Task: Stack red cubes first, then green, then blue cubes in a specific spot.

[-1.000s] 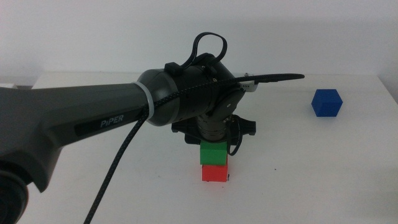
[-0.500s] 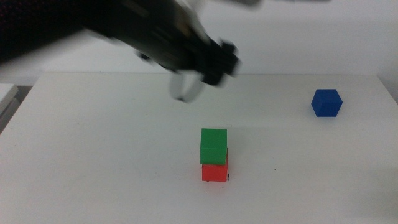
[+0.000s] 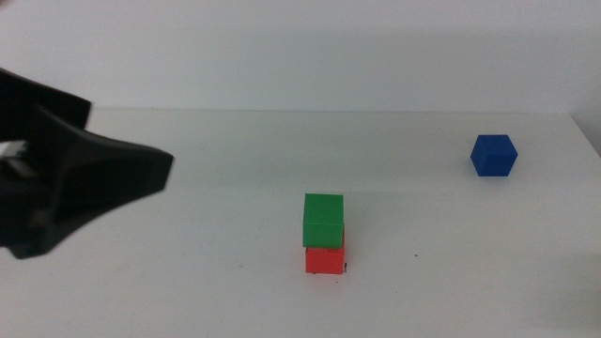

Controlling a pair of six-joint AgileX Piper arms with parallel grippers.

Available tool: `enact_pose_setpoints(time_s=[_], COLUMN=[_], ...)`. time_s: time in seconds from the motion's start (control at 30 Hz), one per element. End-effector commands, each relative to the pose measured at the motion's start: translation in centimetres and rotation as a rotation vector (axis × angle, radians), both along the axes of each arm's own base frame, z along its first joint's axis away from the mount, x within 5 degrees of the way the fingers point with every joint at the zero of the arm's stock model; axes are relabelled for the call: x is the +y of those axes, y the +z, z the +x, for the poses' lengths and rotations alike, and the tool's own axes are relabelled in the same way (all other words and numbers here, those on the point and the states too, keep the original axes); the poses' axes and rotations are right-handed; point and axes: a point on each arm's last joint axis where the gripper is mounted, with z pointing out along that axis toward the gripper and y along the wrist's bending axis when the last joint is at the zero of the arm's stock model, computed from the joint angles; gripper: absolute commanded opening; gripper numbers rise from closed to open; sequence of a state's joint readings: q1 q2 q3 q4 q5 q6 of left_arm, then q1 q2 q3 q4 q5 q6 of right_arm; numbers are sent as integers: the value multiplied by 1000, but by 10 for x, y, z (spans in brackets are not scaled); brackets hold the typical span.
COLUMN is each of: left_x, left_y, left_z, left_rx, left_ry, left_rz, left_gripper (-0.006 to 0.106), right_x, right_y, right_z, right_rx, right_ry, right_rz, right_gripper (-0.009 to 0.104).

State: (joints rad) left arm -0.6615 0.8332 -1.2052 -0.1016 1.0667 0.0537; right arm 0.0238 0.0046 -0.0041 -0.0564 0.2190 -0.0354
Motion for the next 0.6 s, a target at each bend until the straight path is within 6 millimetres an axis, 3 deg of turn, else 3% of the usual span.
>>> enact_pose_setpoints(time_s=[0.0,0.4,0.57], left_x=[3,7,7], left_y=[5,8,8], left_z=[-4,-7,-7], left_rx=[-40,-70,-70], left_ry=[2,11,11], left_rz=[-42,-50,-50], left_gripper=[94,94,94], right_x=[0,0,0], right_y=[0,0,8], right_z=[0,0,1], right_rx=[-10,-10,-102], right_ry=[-4,-4,3], right_rz=[-12,-12,-123], right_gripper=[93,93,93])
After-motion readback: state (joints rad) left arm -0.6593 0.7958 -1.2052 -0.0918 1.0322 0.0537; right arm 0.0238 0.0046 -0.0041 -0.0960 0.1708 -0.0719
